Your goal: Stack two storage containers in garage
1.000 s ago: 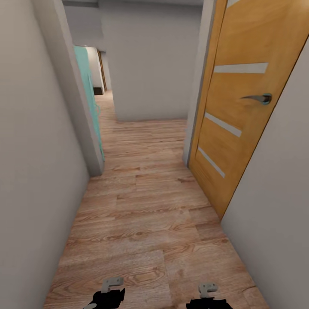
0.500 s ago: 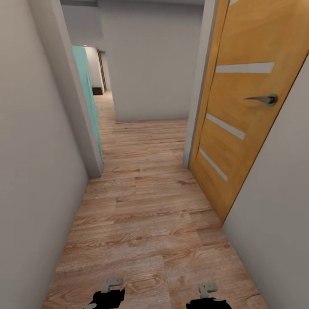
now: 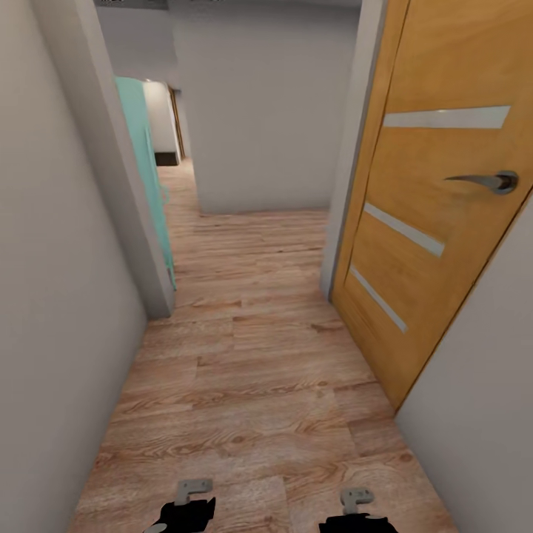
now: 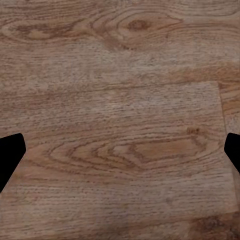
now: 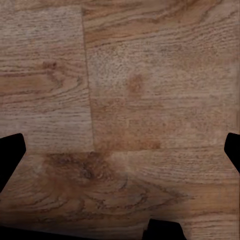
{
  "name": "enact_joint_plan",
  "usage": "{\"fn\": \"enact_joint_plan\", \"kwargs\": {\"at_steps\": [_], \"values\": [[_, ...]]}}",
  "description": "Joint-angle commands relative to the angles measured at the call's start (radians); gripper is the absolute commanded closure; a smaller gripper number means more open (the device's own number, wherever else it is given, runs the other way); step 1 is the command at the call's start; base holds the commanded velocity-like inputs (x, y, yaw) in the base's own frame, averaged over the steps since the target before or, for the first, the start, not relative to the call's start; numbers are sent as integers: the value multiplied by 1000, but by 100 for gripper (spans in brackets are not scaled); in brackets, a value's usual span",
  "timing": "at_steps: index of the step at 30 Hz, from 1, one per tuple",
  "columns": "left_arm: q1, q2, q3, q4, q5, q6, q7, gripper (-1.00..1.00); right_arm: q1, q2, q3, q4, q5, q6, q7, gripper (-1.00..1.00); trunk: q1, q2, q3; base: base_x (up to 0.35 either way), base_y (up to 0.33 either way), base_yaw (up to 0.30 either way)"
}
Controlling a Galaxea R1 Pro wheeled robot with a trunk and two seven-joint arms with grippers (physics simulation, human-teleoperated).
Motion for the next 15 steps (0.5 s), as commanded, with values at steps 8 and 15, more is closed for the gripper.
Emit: {"fn": "enact_joint_plan", "kwargs": {"at_steps": [8, 15], "values": [[-1, -1, 8, 1, -9, -3, -2, -100, 0, -1, 1, -2, 5, 7, 7, -100, 0, 0, 5, 340, 0, 51], [-1, -1, 9, 1, -9, -3, -2, -100, 0, -1, 0, -3, 5, 6, 9, -100, 0, 0, 5, 340, 0, 7]]}}
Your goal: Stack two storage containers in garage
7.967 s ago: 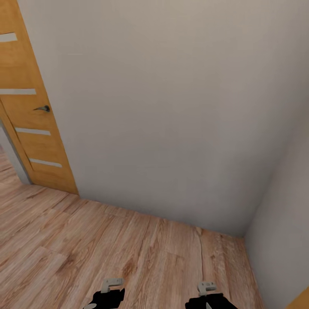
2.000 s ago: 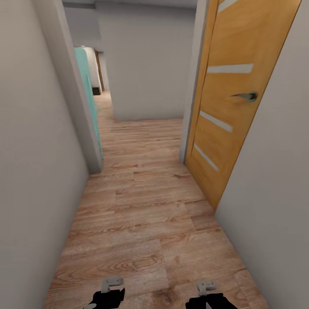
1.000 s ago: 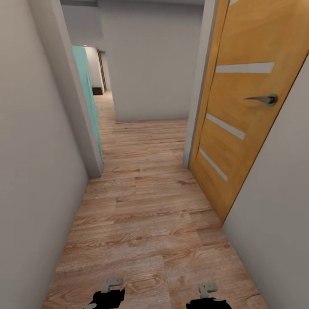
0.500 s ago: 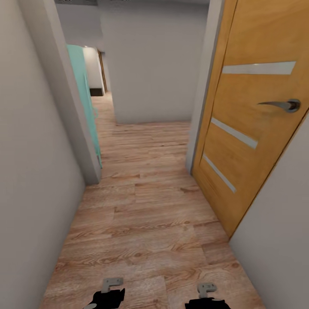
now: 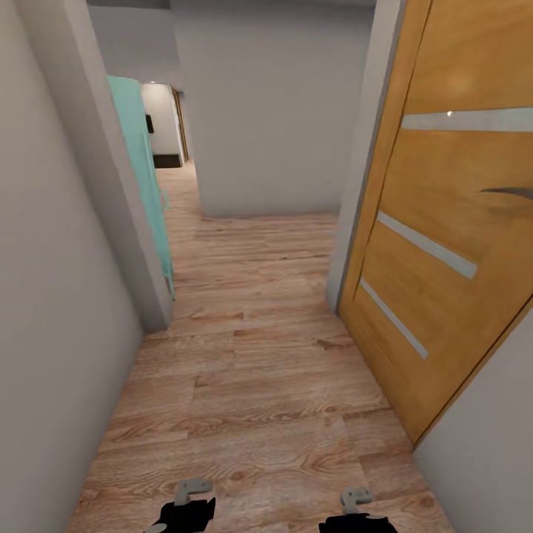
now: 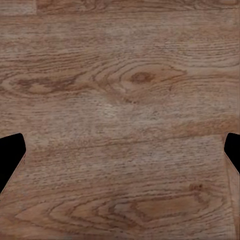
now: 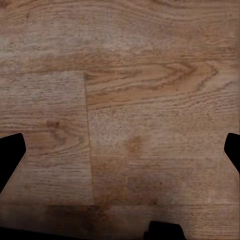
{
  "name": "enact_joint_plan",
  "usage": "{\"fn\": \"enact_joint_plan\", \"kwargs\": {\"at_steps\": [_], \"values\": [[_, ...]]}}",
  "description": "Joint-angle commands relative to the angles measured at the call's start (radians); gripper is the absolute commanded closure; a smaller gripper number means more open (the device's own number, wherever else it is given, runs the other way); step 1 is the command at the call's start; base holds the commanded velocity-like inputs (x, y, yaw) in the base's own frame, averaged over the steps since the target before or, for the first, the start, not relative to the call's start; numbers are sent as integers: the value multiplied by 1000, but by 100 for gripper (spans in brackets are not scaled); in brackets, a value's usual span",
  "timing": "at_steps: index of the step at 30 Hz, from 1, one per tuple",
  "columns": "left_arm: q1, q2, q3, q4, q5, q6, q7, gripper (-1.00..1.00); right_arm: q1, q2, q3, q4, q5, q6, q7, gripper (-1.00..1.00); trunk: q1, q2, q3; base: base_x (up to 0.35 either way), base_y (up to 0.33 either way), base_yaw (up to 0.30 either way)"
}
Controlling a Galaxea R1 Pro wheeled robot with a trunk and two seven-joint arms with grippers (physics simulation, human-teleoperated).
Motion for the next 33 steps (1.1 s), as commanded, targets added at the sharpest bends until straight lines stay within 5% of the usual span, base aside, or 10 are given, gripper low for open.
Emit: {"fn": "enact_joint_plan", "kwargs": {"at_steps": [1, 33], "values": [[-1, -1, 8, 1, -9, -3, -2, -100, 0, 0, 1, -2, 5, 6, 2, -100, 0, 0, -1, 340, 0, 6], [-1, -1, 8, 1, -9, -3, -2, -100, 0, -2, -1, -2, -2, 4, -2, -100, 0, 0, 0, 340, 0, 8]]}}
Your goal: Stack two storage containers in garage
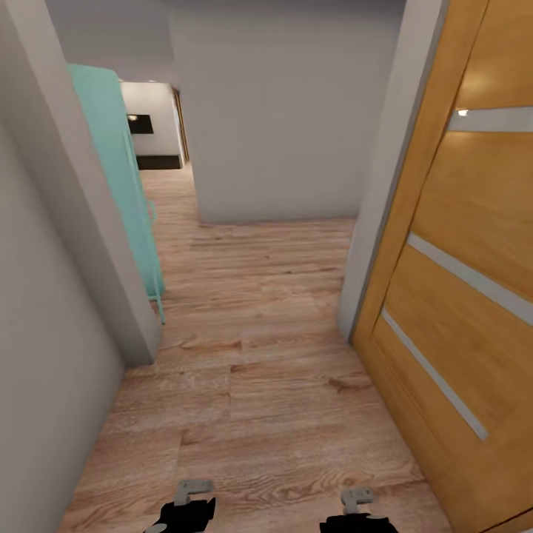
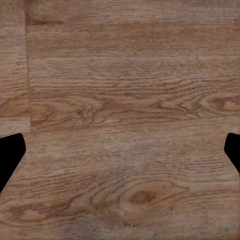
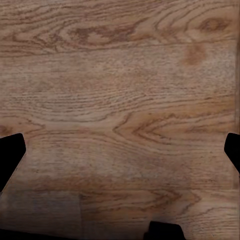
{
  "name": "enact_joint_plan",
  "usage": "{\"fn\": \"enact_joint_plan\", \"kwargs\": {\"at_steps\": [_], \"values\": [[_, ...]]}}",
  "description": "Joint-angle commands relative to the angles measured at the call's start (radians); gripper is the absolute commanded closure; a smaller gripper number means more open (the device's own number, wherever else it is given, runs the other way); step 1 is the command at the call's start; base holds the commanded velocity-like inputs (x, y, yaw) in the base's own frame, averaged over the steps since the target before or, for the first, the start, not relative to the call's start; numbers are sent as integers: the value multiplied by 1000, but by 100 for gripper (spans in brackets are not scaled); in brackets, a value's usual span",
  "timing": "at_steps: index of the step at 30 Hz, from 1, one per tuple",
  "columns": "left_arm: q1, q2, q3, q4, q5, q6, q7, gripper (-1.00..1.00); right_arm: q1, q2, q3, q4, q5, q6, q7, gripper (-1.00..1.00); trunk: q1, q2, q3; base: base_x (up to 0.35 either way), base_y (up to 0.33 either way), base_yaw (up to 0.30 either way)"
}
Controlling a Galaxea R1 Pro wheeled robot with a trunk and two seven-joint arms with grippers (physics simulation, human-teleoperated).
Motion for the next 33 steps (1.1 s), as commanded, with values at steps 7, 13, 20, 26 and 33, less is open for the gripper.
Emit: {"fn": "enact_joint_plan", "kwargs": {"at_steps": [7, 13, 20, 26, 33], "values": [[-1, -1, 8, 0, -9, -3, -2, -100, 0, 1, 1, -2, 6, 6, 2, -100, 0, 0, -1, 340, 0, 0], [-1, -1, 8, 0, -9, -3, -2, -100, 0, -1, 1, -3, 7, 6, 7, -100, 0, 0, -1, 341, 0, 51], [-1, -1, 8, 1, -9, -3, -2, -100, 0, 0, 1, -2, 6, 7, 10, -100, 0, 0, -1, 340, 0, 46], [-1, -1, 8, 1, -9, -3, -2, -100, 0, 0, 1, -2, 8, 8, 10, -100, 0, 0, -1, 341, 0, 10], [-1, -1, 8, 1, -9, -3, -2, -100, 0, -1, 1, -3, 8, 7, 10, -100, 0, 0, -1, 342, 0, 3]]}}
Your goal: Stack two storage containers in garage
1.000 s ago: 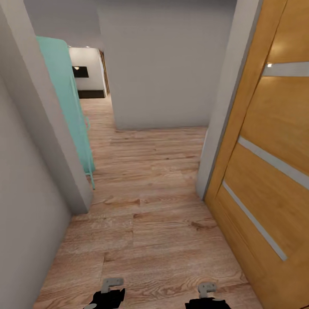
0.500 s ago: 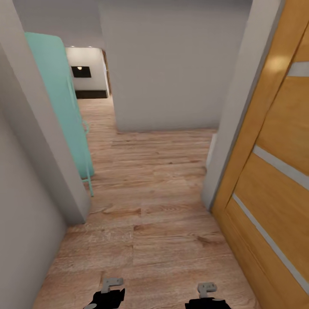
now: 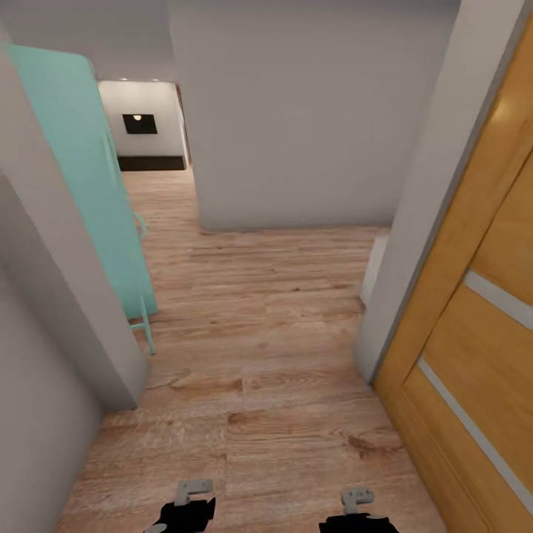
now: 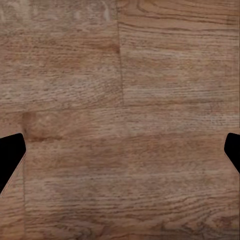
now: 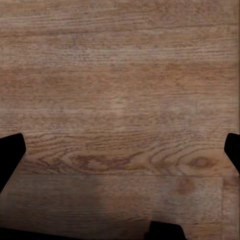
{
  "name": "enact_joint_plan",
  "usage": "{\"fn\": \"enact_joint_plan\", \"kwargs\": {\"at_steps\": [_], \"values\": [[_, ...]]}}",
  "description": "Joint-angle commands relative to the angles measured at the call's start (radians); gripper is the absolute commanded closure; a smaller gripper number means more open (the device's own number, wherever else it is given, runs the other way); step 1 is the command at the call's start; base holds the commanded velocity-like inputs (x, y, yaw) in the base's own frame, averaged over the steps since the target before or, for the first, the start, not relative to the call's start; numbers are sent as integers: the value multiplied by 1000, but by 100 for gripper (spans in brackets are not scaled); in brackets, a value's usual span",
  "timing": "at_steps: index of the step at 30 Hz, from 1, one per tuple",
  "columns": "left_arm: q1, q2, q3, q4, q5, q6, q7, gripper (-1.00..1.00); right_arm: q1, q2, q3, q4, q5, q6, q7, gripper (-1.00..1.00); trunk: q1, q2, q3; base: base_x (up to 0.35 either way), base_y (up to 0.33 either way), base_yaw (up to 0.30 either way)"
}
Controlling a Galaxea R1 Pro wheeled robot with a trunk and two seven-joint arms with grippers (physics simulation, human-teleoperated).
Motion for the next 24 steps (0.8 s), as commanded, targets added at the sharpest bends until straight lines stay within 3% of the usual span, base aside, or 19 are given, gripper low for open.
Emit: {"fn": "enact_joint_plan", "kwargs": {"at_steps": [1, 24], "values": [[-1, -1, 8, 1, -9, -3, -2, -100, 0, 0, 1, -2, 5, 6, 2, -100, 0, 0, -1, 343, 0, 1], [-1, -1, 8, 1, -9, -3, -2, -100, 0, -4, 0, -3, 3, 7, 3, -100, 0, 0, -1, 343, 11, 32]]}}
